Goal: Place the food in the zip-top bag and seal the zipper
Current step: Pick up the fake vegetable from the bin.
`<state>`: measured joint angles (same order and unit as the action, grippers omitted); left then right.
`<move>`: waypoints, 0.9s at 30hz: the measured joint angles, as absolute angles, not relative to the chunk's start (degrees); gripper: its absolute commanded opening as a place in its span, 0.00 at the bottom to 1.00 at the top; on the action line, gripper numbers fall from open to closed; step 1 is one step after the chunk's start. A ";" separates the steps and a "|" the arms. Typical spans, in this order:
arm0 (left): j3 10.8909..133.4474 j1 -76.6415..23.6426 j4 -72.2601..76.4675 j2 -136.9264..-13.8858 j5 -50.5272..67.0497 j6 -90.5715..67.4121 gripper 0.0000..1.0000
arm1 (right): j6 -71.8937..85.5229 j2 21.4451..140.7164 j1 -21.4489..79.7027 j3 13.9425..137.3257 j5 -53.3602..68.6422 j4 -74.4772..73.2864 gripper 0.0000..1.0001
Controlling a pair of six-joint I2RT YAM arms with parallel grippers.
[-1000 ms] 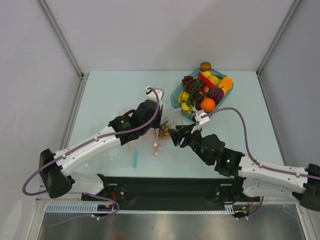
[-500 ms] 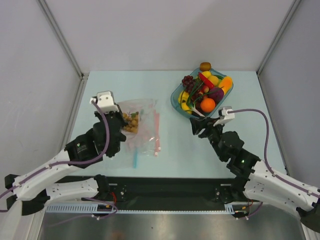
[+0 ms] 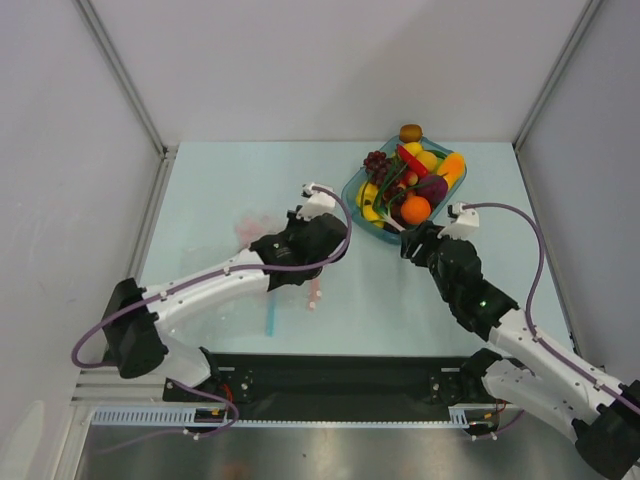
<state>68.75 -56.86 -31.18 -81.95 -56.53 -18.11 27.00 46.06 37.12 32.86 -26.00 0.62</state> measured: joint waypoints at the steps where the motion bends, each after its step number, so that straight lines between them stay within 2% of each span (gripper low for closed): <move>1: 69.06 -56.31 -31.44 -83.13 -54.46 -18.24 0.00 | 27.07 46.85 36.14 33.26 -25.91 -0.03 0.62; 5: 69.38 -54.68 -31.83 -84.75 -47.57 -19.07 0.00 | 27.33 50.96 30.52 34.94 -23.16 -1.91 0.65; 12: 69.32 -52.16 -29.76 -84.75 -37.34 -19.59 0.00 | 27.29 58.50 21.34 35.07 -12.29 -0.58 0.79; 15: 69.04 -51.94 -28.67 -84.71 -34.81 -19.77 0.00 | 26.65 62.02 21.17 35.40 -9.02 0.71 0.78; 23: 67.70 -51.94 -27.00 -84.29 -30.59 -20.56 0.00 | 24.95 72.75 21.15 39.99 -3.53 2.68 0.67; 26: 67.48 -51.94 -26.98 -84.16 -30.04 -20.60 0.01 | 24.53 75.20 21.12 41.19 -2.24 3.05 0.52; 27: 67.42 -51.94 -26.96 -84.09 -29.87 -20.60 0.00 | 24.49 75.53 21.12 41.28 -2.04 3.14 0.42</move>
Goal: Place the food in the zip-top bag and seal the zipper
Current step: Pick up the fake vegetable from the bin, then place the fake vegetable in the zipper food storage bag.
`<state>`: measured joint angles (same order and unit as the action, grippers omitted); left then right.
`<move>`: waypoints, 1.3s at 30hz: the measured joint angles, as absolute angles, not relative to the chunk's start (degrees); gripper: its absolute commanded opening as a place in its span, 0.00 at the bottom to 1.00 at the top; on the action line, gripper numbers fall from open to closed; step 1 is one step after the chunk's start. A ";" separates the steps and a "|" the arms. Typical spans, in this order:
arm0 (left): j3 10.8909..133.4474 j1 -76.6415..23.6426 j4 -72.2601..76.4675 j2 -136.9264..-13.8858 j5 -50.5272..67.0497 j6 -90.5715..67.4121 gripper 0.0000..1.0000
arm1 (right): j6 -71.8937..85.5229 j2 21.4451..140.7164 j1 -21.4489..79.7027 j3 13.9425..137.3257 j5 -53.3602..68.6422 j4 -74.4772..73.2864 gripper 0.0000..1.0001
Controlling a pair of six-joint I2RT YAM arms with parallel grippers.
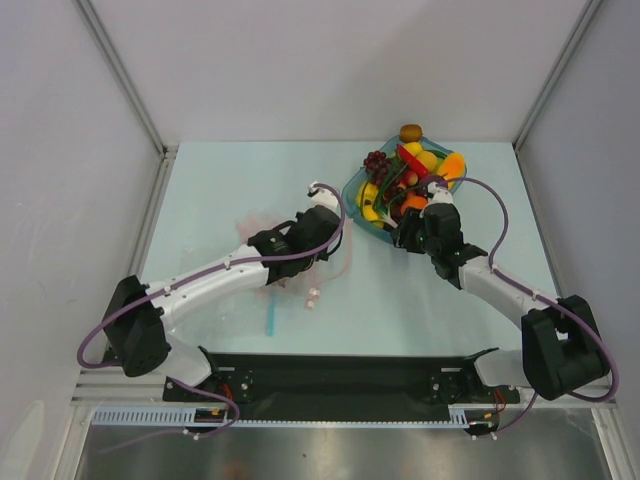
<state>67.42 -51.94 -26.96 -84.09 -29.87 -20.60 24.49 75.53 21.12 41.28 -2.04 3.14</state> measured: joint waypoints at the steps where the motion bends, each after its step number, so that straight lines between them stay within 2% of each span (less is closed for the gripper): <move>1: 67.40 -51.94 -26.96 -83.99 -29.76 -20.64 0.00 | 24.12 75.59 21.12 41.28 -1.61 3.16 0.37; 5: 67.37 -51.94 -26.87 -83.81 -29.71 -20.93 0.00 | 23.79 75.59 21.12 41.32 0.23 3.55 0.22; 6: 67.37 -51.94 -26.87 -83.79 -29.71 -20.95 0.00 | 23.64 75.59 21.10 41.36 0.60 3.57 0.15; 10: 67.24 -51.92 -26.87 -83.66 -29.71 -20.97 0.00 | 23.22 75.57 21.08 41.52 2.31 3.77 0.00; 17: 67.22 -51.59 -26.85 -83.46 -29.67 -21.02 0.01 | 22.28 73.12 21.10 41.52 5.76 3.77 0.00; 22: 67.02 -51.27 -26.65 -83.44 -29.47 -21.23 0.00 | 21.87 66.78 21.98 41.28 6.92 3.81 0.00; 39: 63.61 -45.32 -24.49 -81.54 -23.75 -27.29 0.00 | 21.39 48.21 32.40 36.10 6.44 4.12 0.00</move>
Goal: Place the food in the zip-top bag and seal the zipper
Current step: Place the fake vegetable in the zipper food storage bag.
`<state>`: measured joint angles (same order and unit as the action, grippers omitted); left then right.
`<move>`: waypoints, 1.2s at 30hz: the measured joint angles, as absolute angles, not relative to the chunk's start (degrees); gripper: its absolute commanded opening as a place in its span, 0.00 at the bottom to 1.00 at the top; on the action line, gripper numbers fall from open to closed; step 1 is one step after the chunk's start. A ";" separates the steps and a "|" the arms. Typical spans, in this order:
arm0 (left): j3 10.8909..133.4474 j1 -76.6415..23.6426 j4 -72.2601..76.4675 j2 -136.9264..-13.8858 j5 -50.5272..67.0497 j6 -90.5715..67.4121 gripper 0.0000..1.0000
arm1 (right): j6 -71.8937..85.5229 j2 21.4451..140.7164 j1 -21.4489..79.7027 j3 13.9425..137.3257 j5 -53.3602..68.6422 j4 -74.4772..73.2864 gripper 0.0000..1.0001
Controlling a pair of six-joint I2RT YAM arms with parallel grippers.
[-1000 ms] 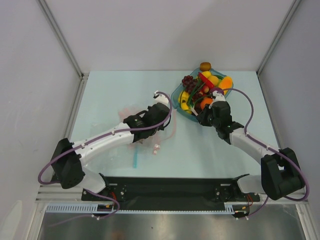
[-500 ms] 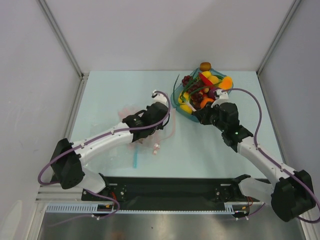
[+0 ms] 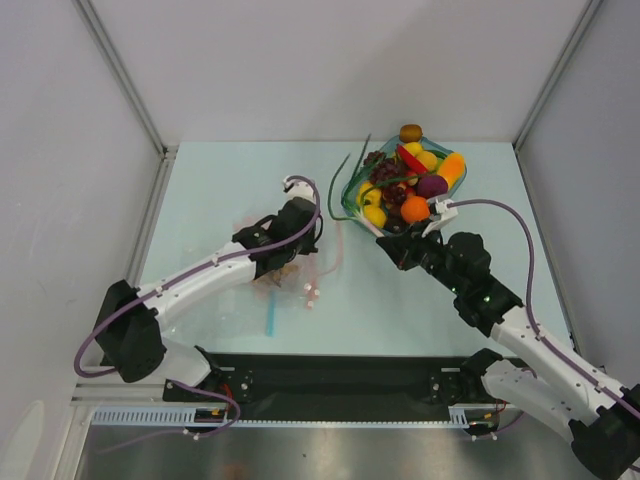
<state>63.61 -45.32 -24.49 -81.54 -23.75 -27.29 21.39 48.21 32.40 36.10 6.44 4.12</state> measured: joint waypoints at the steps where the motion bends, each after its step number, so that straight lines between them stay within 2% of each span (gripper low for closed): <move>1: 63.59 -44.93 -24.49 -81.54 -23.42 -27.64 0.00 | 21.41 47.55 33.17 36.07 6.24 4.12 0.00; 8: 63.51 -43.75 -24.53 -81.34 -23.86 -29.34 0.00 | 22.74 48.99 37.50 36.12 5.58 4.14 0.00; 19: 60.14 -43.68 -23.24 -74.74 -27.73 -29.89 0.00 | 24.56 63.46 45.78 40.58 5.82 2.94 0.00; 27: 58.92 -44.16 -20.80 -74.70 -26.17 -28.82 0.00 | 25.47 67.18 45.67 41.43 8.43 2.90 0.00; 36: 58.94 -48.47 -18.44 -75.85 -25.21 -24.93 0.00 | 27.88 70.89 41.82 42.15 17.26 3.53 0.00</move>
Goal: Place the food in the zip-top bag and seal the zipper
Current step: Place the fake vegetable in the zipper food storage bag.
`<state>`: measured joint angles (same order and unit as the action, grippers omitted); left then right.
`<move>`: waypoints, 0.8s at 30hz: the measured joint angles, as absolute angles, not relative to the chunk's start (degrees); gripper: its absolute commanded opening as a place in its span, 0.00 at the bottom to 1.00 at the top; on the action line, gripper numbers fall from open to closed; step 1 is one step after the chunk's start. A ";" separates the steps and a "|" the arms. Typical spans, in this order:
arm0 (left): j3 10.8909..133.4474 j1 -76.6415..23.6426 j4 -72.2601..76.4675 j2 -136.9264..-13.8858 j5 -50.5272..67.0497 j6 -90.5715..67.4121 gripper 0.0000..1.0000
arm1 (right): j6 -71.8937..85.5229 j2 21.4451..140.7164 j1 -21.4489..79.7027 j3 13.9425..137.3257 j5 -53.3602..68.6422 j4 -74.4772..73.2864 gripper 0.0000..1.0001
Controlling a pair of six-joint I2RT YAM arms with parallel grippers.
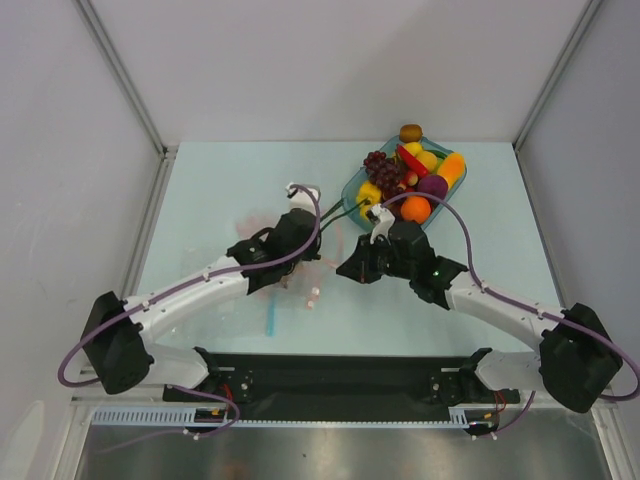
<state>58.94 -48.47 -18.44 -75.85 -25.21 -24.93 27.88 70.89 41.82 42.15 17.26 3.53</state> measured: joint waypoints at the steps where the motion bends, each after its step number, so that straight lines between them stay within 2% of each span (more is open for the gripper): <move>1: 59.05 -49.19 -18.41 -76.23 -25.28 -24.45 0.00 | 28.08 71.09 41.65 42.15 17.63 3.53 0.00; 12: 65.01 -58.67 -19.05 -84.93 -31.70 -20.82 0.00 | 31.18 72.88 38.24 42.59 24.40 4.19 0.00; 24: 67.85 -61.98 -20.73 -88.58 -38.89 -18.90 0.00 | 32.80 74.67 33.30 43.68 31.62 2.13 0.00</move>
